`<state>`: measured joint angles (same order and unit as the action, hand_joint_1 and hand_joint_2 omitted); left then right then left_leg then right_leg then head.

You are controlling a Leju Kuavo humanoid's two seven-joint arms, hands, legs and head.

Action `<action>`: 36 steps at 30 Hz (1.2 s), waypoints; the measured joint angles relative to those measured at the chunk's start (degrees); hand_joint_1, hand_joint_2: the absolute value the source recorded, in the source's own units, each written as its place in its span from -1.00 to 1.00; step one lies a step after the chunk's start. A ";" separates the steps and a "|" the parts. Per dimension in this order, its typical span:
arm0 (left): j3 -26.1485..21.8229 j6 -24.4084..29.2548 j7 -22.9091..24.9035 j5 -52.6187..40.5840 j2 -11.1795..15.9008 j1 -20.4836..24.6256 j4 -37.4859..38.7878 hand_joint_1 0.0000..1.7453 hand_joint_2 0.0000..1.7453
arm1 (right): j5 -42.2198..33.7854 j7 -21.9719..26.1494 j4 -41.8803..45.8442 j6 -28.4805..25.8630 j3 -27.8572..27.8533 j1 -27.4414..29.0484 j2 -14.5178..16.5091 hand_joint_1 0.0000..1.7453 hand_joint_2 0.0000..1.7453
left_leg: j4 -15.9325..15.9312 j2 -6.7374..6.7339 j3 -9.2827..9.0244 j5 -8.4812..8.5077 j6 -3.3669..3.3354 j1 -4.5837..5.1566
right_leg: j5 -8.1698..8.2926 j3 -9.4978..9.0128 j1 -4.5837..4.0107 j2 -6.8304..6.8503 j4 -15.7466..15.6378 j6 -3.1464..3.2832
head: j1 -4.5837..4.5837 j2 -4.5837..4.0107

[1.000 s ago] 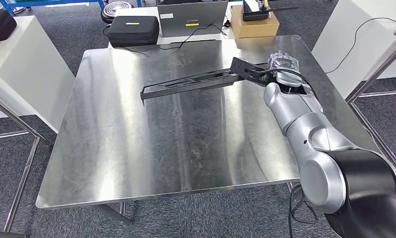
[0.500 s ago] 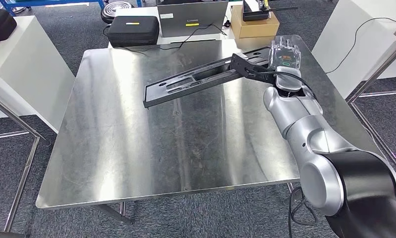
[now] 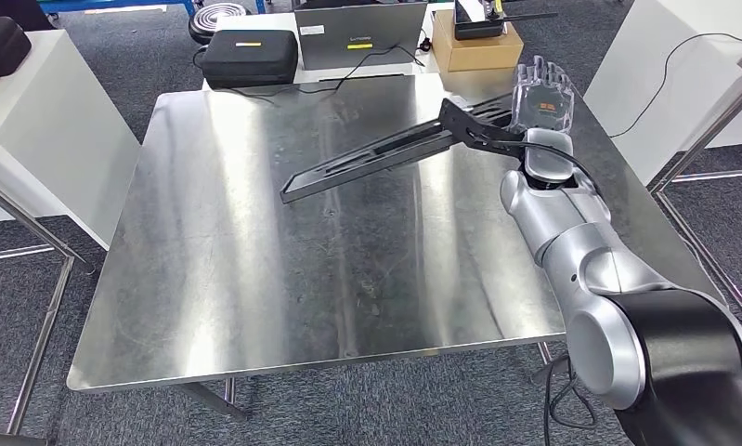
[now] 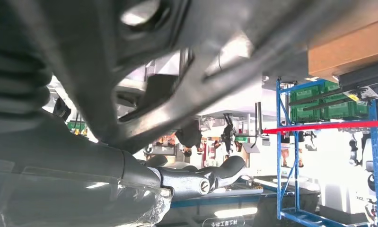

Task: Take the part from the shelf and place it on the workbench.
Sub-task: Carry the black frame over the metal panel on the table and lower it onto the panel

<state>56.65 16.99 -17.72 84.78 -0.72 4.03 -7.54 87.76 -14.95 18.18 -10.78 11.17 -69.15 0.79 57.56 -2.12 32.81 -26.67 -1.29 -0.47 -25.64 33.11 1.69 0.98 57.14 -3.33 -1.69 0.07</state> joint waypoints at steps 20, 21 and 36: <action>0.00 1.08 0.32 0.68 -0.04 0.02 0.00 -1.00 1.00 | 0.02 -0.13 0.00 1.16 -0.02 -0.03 0.28 -1.00 1.00 | 0.00 0.00 -0.01 0.00 0.00 0.00 | 0.00 -0.01 0.00 0.00 0.00 0.00 | 0.01 0.00; 0.00 1.07 0.31 0.68 -0.04 0.02 0.00 -1.00 1.00 | 0.02 -0.20 0.00 1.52 -0.03 -0.05 0.27 -1.00 1.00 | 0.00 0.00 -0.01 0.00 0.00 0.00 | 0.00 -0.01 0.00 0.00 0.00 0.00 | 0.00 0.00; 0.00 0.94 0.25 0.83 -0.02 0.02 0.00 -1.00 1.00 | -0.28 -0.22 -0.02 6.72 -1.33 -0.25 0.02 -1.00 1.00 | 0.00 0.00 -0.02 0.00 0.00 0.00 | 0.00 -0.02 0.00 0.00 0.00 0.00 | 0.00 0.00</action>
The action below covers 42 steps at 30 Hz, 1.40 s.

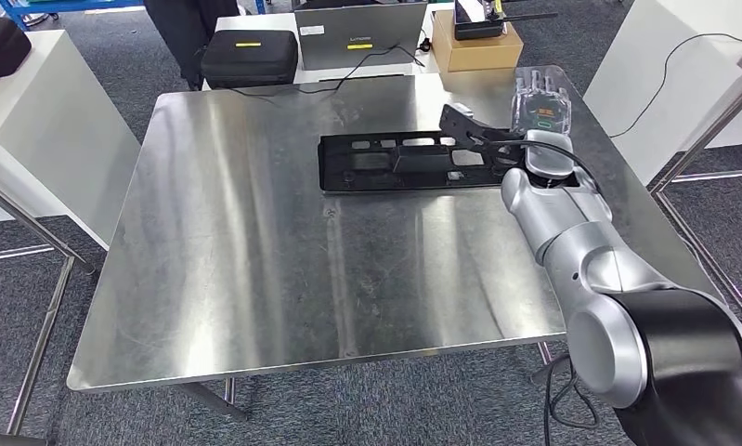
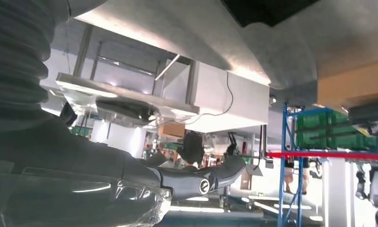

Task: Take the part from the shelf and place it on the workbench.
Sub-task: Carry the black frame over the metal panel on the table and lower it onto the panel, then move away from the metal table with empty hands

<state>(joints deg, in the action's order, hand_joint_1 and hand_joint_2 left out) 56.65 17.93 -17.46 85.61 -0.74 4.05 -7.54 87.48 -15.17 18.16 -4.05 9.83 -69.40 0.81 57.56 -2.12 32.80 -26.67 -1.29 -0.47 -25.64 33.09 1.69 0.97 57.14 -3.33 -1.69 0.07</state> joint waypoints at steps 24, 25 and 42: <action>-0.30 2.73 -2.66 2.71 -1.54 -0.05 0.00 -1.00 -1.00 | -3.40 16.75 12.43 -14.20 1.65 5.80 0.33 -1.00 -1.00 | 0.00 0.01 -0.02 0.00 0.00 0.00 | 0.00 -0.01 0.00 0.01 -0.01 0.00 | -0.01 0.00; -0.34 2.90 -2.69 2.84 -1.64 -0.06 0.00 -1.00 -1.00 | -4.36 17.12 14.77 -14.19 2.34 7.25 -0.05 -1.00 -1.00 | 0.00 0.02 -0.03 -0.01 0.00 0.00 | 0.00 -0.01 0.00 0.01 -0.02 0.00 | 0.00 0.00; -1.79 5.68 -2.84 3.32 -3.25 -0.17 -0.05 -1.00 -1.00 | -12.52 19.56 30.82 -16.20 8.70 18.74 -6.52 -1.00 -1.00 | -2.78 -0.37 -2.12 0.98 -1.35 -1.42 | -4.00 7.79 0.96 -0.69 13.86 -1.61 | 0.32 0.00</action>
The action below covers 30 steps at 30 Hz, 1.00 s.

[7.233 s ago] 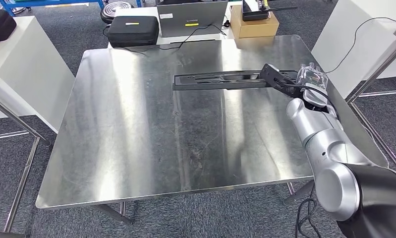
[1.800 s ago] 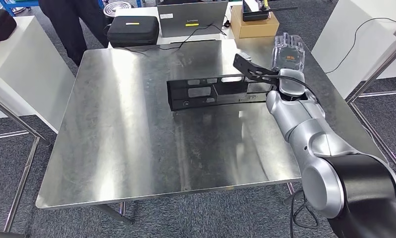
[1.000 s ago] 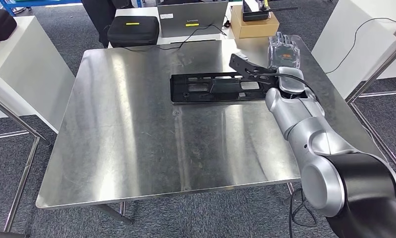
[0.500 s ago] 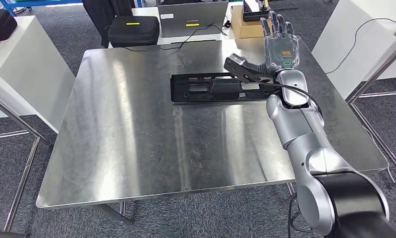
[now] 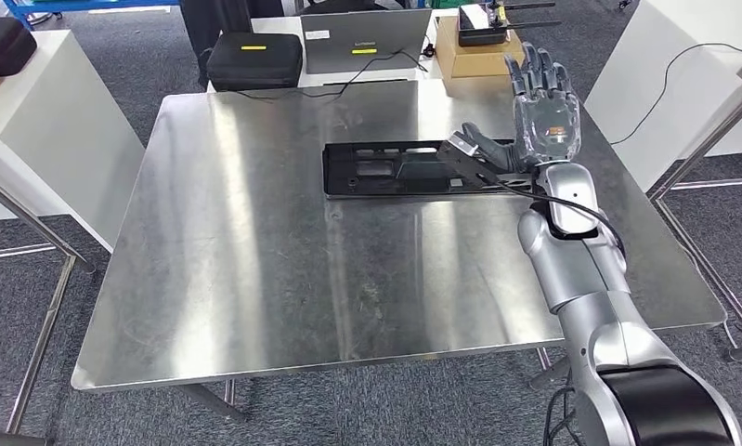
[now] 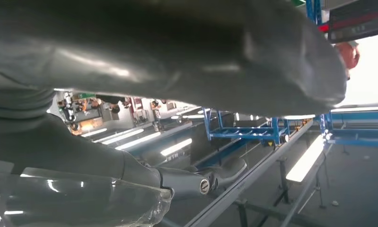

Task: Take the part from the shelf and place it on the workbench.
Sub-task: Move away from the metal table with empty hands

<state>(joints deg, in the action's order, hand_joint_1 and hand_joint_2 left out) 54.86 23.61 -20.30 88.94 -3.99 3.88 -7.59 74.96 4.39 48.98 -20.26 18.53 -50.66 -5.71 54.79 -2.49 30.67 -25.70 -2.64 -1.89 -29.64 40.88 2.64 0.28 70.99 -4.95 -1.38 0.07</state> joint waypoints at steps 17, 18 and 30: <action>0.00 3.01 0.43 0.00 -0.51 0.09 -0.02 -1.00 -1.00 | -4.56 2.70 -6.31 -3.58 3.59 -2.83 -0.07 -1.00 -1.00 | 13.98 2.42 6.31 -6.35 0.22 1.03 | 5.86 -4.62 -1.91 -1.28 -12.21 2.70 | -0.89 0.00; 0.00 3.25 0.53 -0.01 -0.51 0.12 -0.02 -1.00 -1.00 | -4.77 2.80 -6.85 -3.86 3.83 -3.34 0.14 -1.00 -1.00 | 10.21 2.67 4.32 -4.83 -0.70 1.51 | 5.99 -4.57 -2.19 -1.42 -12.19 2.87 | -0.86 0.00; 0.00 4.06 0.76 -0.07 -1.17 0.24 -0.04 -1.00 -1.00 | -5.74 3.10 -11.75 -5.27 5.17 -5.75 0.74 -1.00 -1.00 | 3.51 1.75 4.10 0.50 -2.28 2.27 | -2.11 1.02 -1.95 -0.92 3.40 1.90 | -0.23 0.00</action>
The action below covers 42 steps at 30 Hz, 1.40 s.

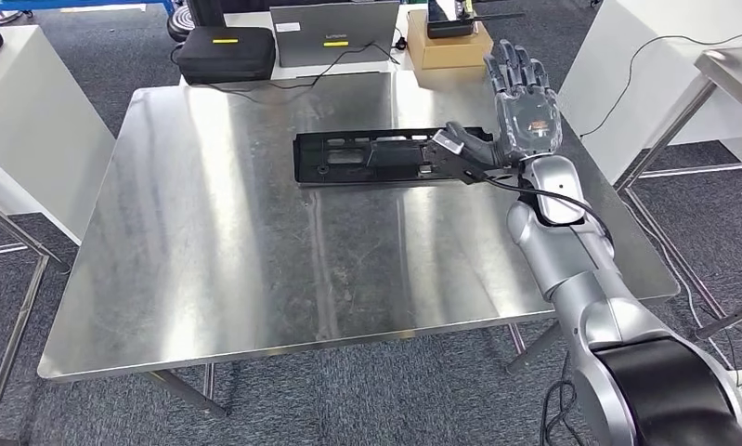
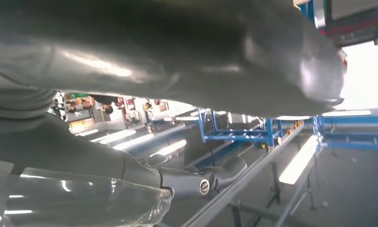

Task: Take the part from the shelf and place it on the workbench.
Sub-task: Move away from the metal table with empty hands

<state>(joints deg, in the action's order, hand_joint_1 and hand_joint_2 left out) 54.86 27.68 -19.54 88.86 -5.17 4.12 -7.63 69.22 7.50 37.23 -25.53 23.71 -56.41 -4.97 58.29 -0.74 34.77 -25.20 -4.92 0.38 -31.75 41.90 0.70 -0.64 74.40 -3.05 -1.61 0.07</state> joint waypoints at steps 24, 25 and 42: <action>0.00 0.62 0.42 -0.06 -0.25 0.07 0.00 -1.00 -1.00 | -0.65 0.78 -1.19 -0.55 2.67 0.47 0.35 -1.00 -1.00 | -0.01 1.18 -3.71 -2.87 2.46 -0.78 | 9.26 -5.98 0.81 0.56 -16.97 -0.72 | -0.57 0.00; 0.00 0.62 0.42 -0.06 -0.25 0.10 0.00 -1.00 -1.00 | -0.65 0.78 -1.17 -0.56 2.76 0.47 0.31 -1.00 -1.00 | -0.17 1.03 -3.32 -2.34 1.81 -0.78 | 8.37 -5.33 0.89 0.57 -15.99 -0.74 | -0.41 0.00; 0.01 1.13 0.65 -0.04 -0.62 0.11 -0.07 -1.00 -1.00 | -0.64 0.78 -0.49 -0.61 3.83 1.03 0.41 -1.00 -1.00 | 1.66 0.68 3.16 0.70 2.73 0.22 | 4.96 -12.30 -0.07 1.30 -19.00 2.59 | 0.27 0.00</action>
<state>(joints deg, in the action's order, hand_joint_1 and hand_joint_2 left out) 54.87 28.80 -18.89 88.82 -5.79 4.24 -7.69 68.57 8.27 36.74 -26.14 27.54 -55.38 -4.56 59.95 -0.06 37.93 -24.51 -2.19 0.59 -26.78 29.60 0.62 0.66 55.40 -0.46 -1.33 0.07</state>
